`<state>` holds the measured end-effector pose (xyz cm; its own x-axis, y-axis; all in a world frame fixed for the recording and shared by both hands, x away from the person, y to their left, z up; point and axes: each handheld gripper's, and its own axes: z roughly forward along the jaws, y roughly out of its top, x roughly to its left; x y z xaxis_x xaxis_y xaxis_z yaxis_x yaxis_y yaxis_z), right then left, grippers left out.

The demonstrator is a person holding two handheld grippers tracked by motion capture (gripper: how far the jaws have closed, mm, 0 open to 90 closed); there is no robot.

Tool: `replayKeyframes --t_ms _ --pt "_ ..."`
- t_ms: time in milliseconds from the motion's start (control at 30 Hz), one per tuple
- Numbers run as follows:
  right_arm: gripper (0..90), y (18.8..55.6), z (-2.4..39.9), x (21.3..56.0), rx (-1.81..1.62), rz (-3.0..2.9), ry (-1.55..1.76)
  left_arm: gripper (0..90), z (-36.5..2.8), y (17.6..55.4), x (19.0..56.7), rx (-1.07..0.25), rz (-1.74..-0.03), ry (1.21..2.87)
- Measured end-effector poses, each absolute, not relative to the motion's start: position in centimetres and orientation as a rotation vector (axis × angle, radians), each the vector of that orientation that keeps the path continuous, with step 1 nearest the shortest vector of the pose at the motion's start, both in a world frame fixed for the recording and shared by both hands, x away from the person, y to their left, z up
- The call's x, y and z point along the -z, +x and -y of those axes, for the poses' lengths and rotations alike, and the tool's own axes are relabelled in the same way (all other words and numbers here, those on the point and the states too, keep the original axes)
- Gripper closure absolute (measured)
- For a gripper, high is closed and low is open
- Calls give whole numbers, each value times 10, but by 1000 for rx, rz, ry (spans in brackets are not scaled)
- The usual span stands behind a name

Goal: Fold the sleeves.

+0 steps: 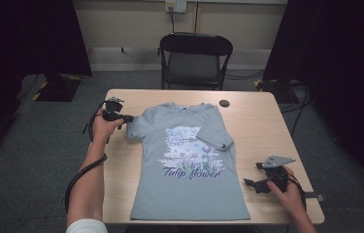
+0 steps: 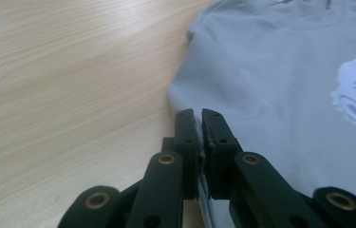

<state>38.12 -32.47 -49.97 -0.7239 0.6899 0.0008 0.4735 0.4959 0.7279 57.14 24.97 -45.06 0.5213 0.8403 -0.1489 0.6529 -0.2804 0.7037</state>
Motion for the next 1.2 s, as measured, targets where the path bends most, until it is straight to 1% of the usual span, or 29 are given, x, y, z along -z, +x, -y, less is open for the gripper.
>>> replayKeyframes --t_ms 67,300,633,1200 --pt "112 381 325 500 -1059 -2452 981 859 -248 570 445 -312 -1205 2026" --pt "112 381 325 500 -1060 -2453 980 860 -238 567 431 -325 -1184 2022" --pt "112 381 325 500 -1060 -2455 979 860 -212 567 411 -324 -1168 2025" --pt "112 380 323 500 -1059 -2454 979 861 -166 565 401 -368 -1114 2071"
